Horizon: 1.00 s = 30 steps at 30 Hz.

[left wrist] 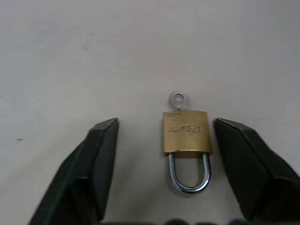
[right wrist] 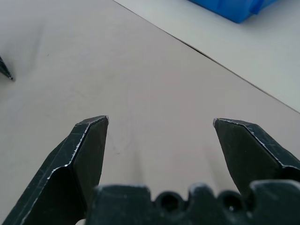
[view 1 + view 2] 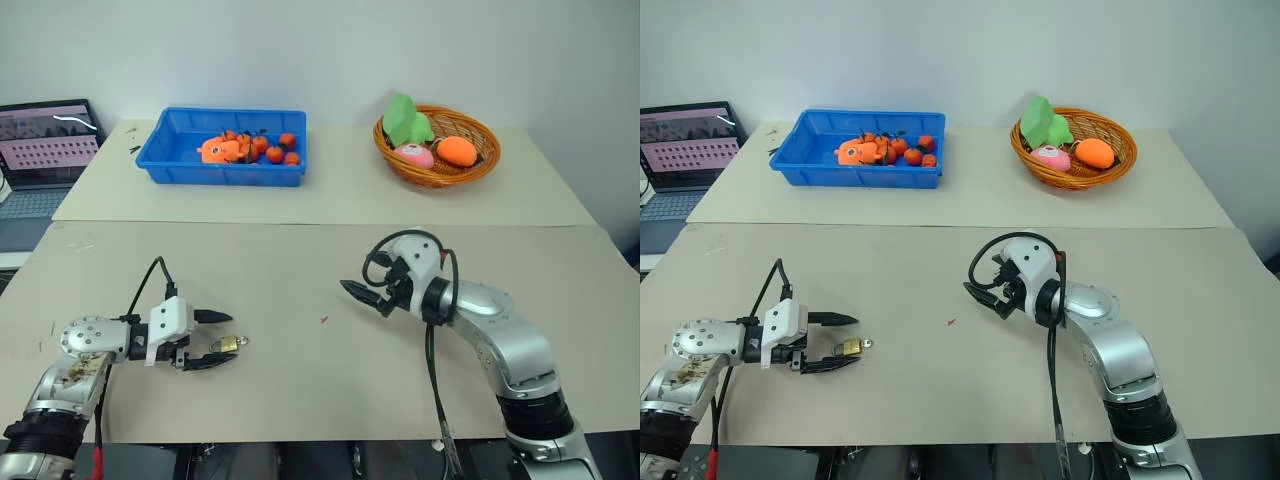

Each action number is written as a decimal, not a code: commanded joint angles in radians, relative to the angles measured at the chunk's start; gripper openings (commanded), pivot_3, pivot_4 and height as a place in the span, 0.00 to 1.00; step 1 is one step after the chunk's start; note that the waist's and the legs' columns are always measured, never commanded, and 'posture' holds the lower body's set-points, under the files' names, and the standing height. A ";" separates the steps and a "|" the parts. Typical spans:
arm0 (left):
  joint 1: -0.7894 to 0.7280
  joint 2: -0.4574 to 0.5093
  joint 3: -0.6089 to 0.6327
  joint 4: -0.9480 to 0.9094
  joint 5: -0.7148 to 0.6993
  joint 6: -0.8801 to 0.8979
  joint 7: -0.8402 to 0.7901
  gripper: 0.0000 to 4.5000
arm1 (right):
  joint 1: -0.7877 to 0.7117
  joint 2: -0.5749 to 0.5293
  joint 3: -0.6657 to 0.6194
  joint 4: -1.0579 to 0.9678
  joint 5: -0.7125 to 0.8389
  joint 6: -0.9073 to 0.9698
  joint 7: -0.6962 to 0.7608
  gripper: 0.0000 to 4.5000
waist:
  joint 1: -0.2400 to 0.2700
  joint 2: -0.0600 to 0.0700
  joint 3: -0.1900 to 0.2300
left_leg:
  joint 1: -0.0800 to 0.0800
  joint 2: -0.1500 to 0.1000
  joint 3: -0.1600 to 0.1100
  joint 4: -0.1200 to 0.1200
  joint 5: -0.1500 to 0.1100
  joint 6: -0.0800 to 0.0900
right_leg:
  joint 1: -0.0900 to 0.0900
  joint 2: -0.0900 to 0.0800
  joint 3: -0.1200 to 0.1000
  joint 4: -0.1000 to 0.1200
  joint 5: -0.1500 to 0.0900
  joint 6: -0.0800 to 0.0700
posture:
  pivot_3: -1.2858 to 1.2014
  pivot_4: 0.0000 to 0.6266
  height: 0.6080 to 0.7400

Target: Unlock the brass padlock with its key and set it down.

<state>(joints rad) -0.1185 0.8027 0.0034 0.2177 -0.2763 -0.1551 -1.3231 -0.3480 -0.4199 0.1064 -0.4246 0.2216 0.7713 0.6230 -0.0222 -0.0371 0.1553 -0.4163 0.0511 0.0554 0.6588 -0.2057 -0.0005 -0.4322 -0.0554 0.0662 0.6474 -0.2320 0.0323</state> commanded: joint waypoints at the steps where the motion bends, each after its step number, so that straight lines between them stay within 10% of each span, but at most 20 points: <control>1: 0.016 0.001 -0.019 0.026 0.039 0.024 0.024 0.45 | -0.012 -0.009 -0.016 -0.045 0.019 -0.002 -0.014 0.95 | 0.005 0.001 0.000 | 0.002 0.000 0.000 0.000 0.000 0.000 | 0.002 0.000 0.000 0.000 -0.001 0.001 | 0.52 0.24 1.00; 5: 0.020 0.001 -0.021 0.009 0.032 0.045 0.027 0.18 | -0.014 -0.016 -0.014 -0.048 0.023 -0.001 -0.013 0.95 | 0.005 0.001 0.000 | 0.009 0.000 0.001 0.000 0.000 0.000 | 0.008 -0.001 0.000 0.000 -0.008 0.001 | 0.52 0.24 1.00; 24: -0.150 0.030 -0.016 -0.254 -0.095 0.330 -0.031 0.18 | 0.099 -0.184 0.176 -0.087 -0.081 -0.261 0.109 0.95 | 0.000 -0.002 0.001 | 0.001 0.000 0.001 0.000 0.000 0.000 | 0.003 0.000 0.000 -0.003 -0.004 0.007 | 0.52 0.24 1.00; 30: -0.252 0.048 -0.010 -0.332 -0.178 0.489 -0.054 0.18 | 0.001 -0.277 0.286 0.029 -0.550 -0.783 -0.097 0.95 | 0.004 -0.002 0.002 | 0.000 0.000 0.001 0.000 0.000 0.000 | 0.003 0.000 0.000 -0.004 -0.007 0.007 | 0.52 0.24 1.00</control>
<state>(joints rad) -0.3236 0.8317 -0.0221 -0.0672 -0.4053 0.2849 -1.3685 -0.3109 -0.6764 0.3828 -0.4018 -0.1613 0.1850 0.6227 -0.0186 -0.0396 0.1570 -0.4160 0.0508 0.0560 0.6593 -0.2058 -0.0003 -0.4291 -0.0559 0.0665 0.6430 -0.2395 0.0390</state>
